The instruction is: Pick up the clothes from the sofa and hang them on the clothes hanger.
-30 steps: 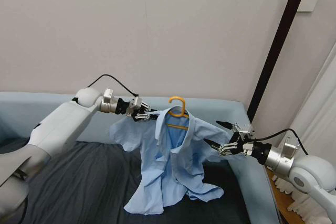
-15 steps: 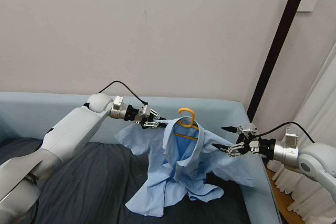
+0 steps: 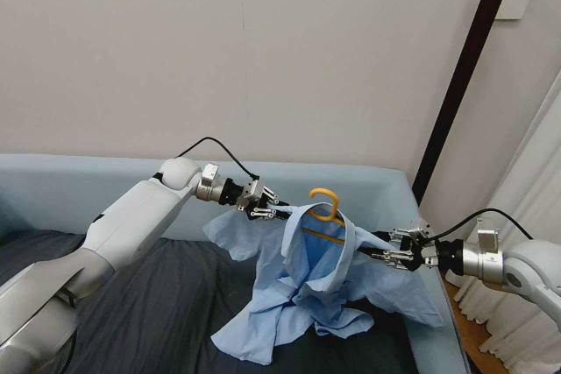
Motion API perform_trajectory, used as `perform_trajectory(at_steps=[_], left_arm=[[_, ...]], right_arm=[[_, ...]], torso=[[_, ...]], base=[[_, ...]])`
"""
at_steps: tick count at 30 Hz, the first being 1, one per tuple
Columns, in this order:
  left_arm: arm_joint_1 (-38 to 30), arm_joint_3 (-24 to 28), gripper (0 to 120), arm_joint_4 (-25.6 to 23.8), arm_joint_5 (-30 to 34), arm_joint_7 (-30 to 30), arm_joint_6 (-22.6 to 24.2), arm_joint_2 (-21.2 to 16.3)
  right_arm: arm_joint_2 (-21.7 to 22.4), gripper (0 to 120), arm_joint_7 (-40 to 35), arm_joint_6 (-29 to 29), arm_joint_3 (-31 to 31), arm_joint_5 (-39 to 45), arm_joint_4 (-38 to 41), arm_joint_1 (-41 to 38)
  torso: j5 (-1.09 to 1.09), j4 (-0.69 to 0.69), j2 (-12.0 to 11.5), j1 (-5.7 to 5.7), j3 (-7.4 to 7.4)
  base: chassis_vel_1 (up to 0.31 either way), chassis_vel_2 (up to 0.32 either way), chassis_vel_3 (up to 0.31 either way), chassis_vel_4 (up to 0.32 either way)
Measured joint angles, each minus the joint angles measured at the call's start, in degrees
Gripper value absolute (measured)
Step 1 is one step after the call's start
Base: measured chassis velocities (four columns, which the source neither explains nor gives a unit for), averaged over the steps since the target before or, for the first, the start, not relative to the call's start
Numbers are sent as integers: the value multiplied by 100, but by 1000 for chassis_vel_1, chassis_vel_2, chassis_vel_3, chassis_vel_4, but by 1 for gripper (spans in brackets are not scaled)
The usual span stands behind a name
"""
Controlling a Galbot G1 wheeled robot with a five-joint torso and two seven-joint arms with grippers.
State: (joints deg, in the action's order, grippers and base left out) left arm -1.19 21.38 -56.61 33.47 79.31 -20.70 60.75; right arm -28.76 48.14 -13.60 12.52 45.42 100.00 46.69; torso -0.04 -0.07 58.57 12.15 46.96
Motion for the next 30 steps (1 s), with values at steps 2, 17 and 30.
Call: perform_trajectory(at_steps=[2, 17, 30], left_arm=[[12, -5, 8, 0, 0, 1, -3, 6], [15, -82, 29, 177, 211, -4, -589, -13], [-4, -587, 75, -110, 1070, -265, -493, -773]], right_arm=[[-5, 21, 20, 2, 0, -11, -3, 1], [302, 8, -455, -138, 82, 567, 197, 71], [739, 7, -2119, -487, 435, 2302, 1186, 34]], torso=[[0, 0, 0, 0, 0], [0, -2, 0, 0, 0], [-1, 1, 0, 0, 0]], base=[[0, 0, 0, 0], [0, 0, 0, 0], [0, 0, 0, 0]])
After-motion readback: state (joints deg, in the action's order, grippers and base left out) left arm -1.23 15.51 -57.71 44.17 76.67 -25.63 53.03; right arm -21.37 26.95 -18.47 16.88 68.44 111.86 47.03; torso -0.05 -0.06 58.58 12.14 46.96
